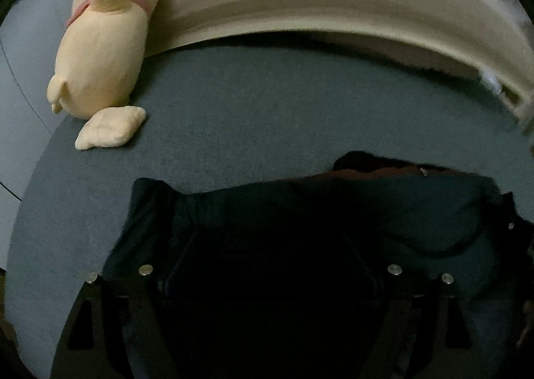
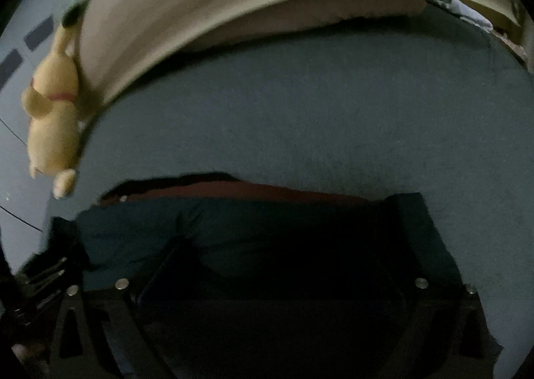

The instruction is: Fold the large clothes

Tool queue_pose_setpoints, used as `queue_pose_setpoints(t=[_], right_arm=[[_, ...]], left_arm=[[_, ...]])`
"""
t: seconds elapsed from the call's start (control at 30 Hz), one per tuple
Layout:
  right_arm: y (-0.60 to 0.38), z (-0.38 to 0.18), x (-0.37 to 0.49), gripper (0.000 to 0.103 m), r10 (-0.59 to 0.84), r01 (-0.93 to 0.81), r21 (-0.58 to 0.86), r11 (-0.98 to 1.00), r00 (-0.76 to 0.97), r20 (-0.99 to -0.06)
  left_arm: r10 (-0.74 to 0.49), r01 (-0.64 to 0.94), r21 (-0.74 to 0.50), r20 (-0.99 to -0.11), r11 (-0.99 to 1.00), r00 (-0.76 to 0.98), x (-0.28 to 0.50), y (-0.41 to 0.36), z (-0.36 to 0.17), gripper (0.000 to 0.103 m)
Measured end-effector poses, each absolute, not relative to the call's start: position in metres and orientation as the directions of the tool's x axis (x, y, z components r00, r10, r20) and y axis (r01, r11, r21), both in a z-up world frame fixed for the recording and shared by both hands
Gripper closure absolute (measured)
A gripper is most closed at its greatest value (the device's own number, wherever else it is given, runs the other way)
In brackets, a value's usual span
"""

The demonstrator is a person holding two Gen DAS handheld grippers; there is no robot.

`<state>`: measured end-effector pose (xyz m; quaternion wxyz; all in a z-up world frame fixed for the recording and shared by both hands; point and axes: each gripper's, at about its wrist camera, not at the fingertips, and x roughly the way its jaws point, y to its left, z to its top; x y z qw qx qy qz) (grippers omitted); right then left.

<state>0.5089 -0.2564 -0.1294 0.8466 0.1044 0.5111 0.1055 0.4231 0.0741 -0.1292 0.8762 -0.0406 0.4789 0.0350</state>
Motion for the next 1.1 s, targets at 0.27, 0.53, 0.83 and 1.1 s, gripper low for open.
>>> queue_pose_setpoints(t=[0.27, 0.53, 0.83, 1.1], right_arm=[[-0.386, -0.062, 0.460, 0.001, 0.337, -0.005, 0.431, 0.902, 0.631, -0.699], [-0.406, -0.112, 0.472, 0.013, 0.402, 0.031, 0.488, 0.873, 0.521, -0.753], [-0.396, -0.151, 0.518, 0.068, 0.349, 0.034, 0.401, 0.916, 0.429, -0.833], [-0.399, -0.152, 0.529, 0.051, 0.343, 0.098, 0.421, 0.902, 0.431, -0.834]], left_arm=[[-0.026, -0.142, -0.165, -0.736, 0.976, 0.677, 0.351, 0.169, -0.073, 0.019], [-0.052, -0.155, -0.182, -0.795, 0.971, 0.604, 0.362, 0.175, -0.105, 0.019], [-0.014, -0.161, -0.109, -0.865, 0.981, 0.502, 0.405, 0.158, -0.147, 0.027], [0.053, -0.207, -0.063, -0.858, 0.976, 0.511, 0.397, 0.160, -0.139, 0.026]])
